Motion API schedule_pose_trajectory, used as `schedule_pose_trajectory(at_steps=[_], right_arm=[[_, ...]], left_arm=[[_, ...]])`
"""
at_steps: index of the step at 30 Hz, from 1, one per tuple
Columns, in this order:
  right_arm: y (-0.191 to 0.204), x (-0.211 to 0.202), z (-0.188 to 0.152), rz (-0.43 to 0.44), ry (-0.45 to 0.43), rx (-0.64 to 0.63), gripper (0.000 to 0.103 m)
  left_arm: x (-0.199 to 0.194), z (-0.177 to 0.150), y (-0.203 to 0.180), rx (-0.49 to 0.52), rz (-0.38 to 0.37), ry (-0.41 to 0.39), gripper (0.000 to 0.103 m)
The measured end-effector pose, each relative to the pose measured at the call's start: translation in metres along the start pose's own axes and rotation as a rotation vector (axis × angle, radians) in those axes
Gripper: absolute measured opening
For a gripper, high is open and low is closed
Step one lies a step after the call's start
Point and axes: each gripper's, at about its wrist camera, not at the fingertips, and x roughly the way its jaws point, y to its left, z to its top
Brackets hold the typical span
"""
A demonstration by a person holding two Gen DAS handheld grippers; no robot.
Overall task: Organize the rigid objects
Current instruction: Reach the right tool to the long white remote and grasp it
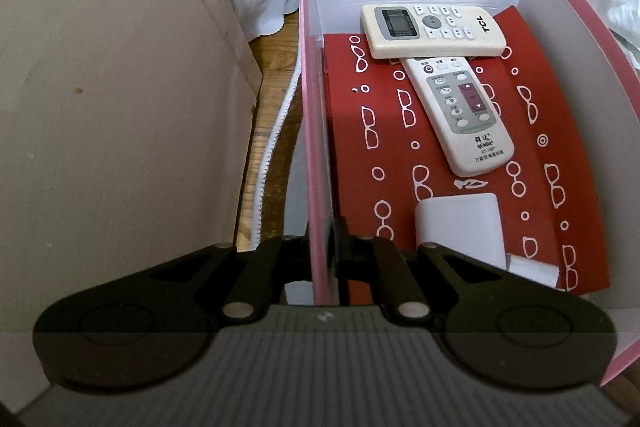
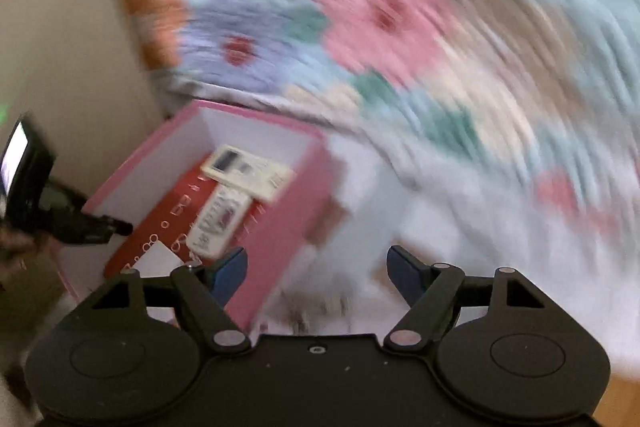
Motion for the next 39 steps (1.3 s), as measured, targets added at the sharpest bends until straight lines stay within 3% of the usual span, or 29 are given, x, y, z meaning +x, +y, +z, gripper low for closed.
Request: schedule_pose_trajectory(at_steps=[5,11,14,16,20,22,25,28,30,35,38,39], right_arm=[[-0.069,-0.001,-0.031,0.019,0.120,0.412,0.080],[-0.095,0.033,-0.074,-0.076,0.318,0.583,0.076],[-0.107,0.046,-0.093,-0.087,0.336,0.682,0.075],[-0.111,0.051,-0.097,-0.101,0.302,0.724,0.071],[-0.106,0.055,-0.094,-0.183,0.244,0.687,0.068],[-0.103,0.060,-0.093,-0.219,0.224,0.641,0.054],[-0.093,0.063,-0.091,-0.267,0.178,0.527,0.047],[-0.089,0.060,-0.084,-0.254,0.100,0.415,0.035],[-0.090,0.058,-0.082,-0.209,0.065,0.391,0.035],[-0.087,0.061,-0.082,-0.092,0.096,0.447,0.035],[-0.079,0.068,-0.079,-0.162,0.123,0.431,0.037],[-0.074,0.068,-0.078,-0.197,0.139,0.412,0.045]], left_arm=[[0.000,0.000,-0.002,0.002,0.009,-0.003,0.006],[0.001,0.000,-0.002,-0.003,0.011,-0.002,0.006],[0.001,0.001,-0.003,-0.001,0.018,-0.001,0.006],[0.001,0.001,-0.004,0.002,0.023,-0.001,0.007],[0.001,0.000,-0.005,0.008,0.033,-0.003,0.007],[0.001,0.000,-0.006,0.001,0.036,-0.002,0.007],[0.002,-0.001,-0.006,0.001,0.037,-0.003,0.007],[0.002,-0.001,-0.006,-0.002,0.037,0.000,0.007],[0.002,-0.001,-0.007,-0.002,0.039,0.003,0.007],[0.003,-0.001,-0.008,0.002,0.045,0.002,0.008],[0.003,-0.001,-0.007,-0.005,0.046,0.001,0.008],[0.003,-0.001,-0.007,-0.003,0.046,0.001,0.008]])
